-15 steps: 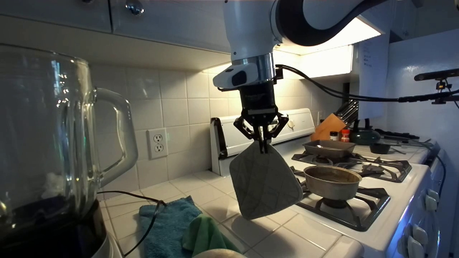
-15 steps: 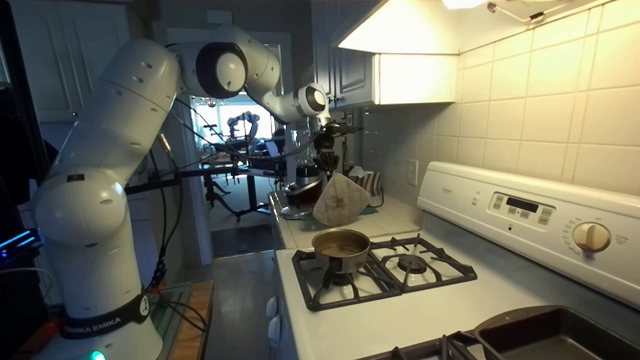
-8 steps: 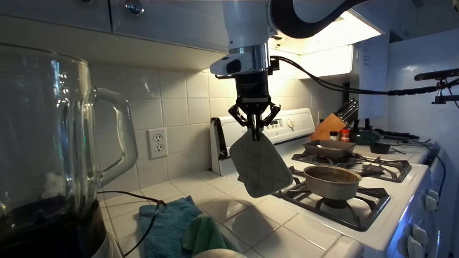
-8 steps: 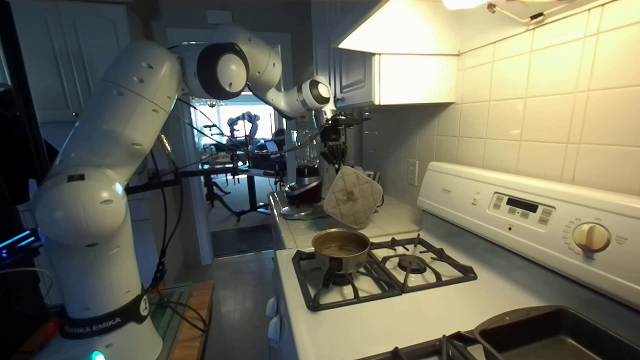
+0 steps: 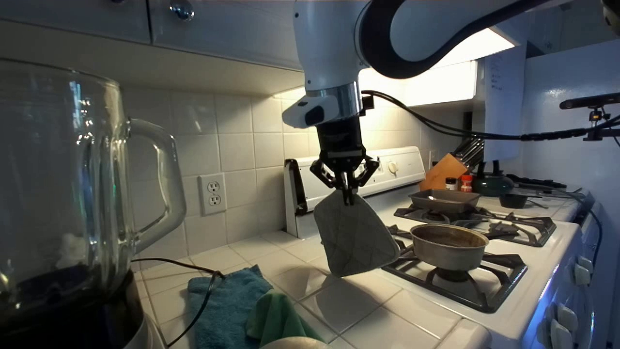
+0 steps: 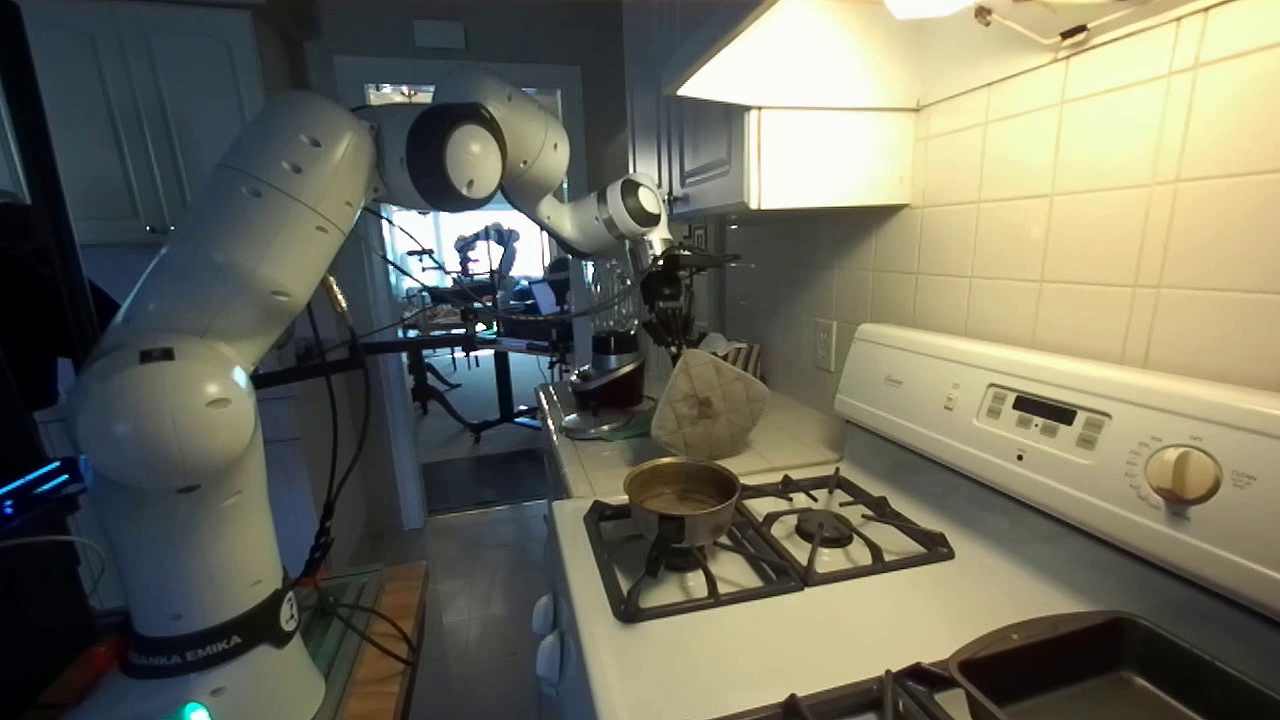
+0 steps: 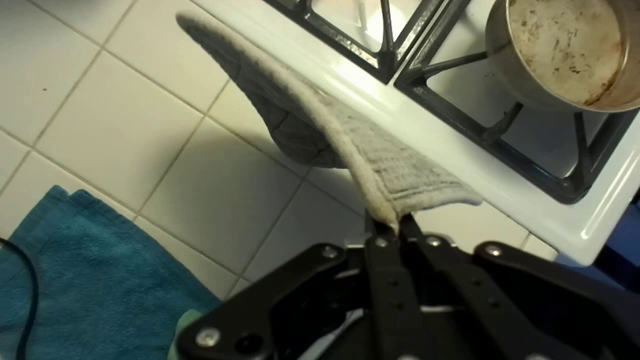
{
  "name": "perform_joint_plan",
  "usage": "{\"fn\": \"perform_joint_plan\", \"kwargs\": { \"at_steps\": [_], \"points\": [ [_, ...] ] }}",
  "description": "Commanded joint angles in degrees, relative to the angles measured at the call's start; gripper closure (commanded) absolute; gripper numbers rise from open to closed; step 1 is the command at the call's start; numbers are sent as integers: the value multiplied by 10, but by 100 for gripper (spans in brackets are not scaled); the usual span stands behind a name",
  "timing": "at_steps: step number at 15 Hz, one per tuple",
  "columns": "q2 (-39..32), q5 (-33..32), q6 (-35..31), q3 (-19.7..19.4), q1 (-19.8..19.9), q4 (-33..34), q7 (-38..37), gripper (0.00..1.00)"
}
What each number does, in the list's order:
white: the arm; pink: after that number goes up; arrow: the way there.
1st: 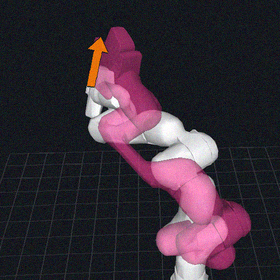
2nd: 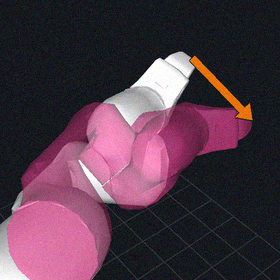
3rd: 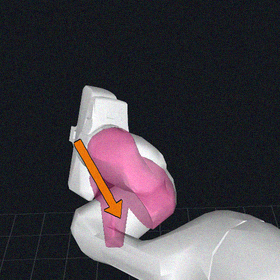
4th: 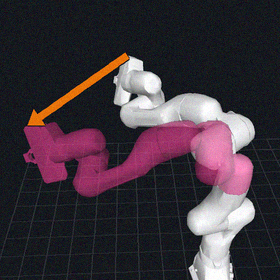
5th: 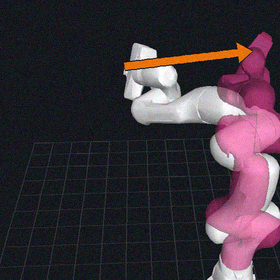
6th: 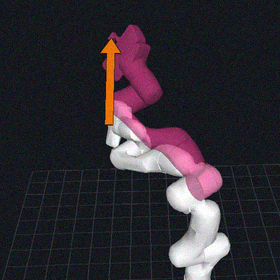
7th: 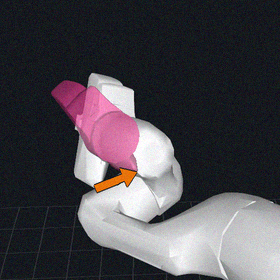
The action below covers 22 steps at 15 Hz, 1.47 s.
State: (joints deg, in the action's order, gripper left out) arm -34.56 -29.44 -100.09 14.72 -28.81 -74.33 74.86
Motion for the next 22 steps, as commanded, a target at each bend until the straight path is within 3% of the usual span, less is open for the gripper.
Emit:
{"fn": "perform_joint_plan", "kwargs": {
  "at_steps": [1,11,22],
  "points": [
    [-21,-5,30,0,-8,13,22,99],
    [-31,114,135,44,8,42,148,99],
    [-66,148,203,49,0,93,180,99]
  ]
}}
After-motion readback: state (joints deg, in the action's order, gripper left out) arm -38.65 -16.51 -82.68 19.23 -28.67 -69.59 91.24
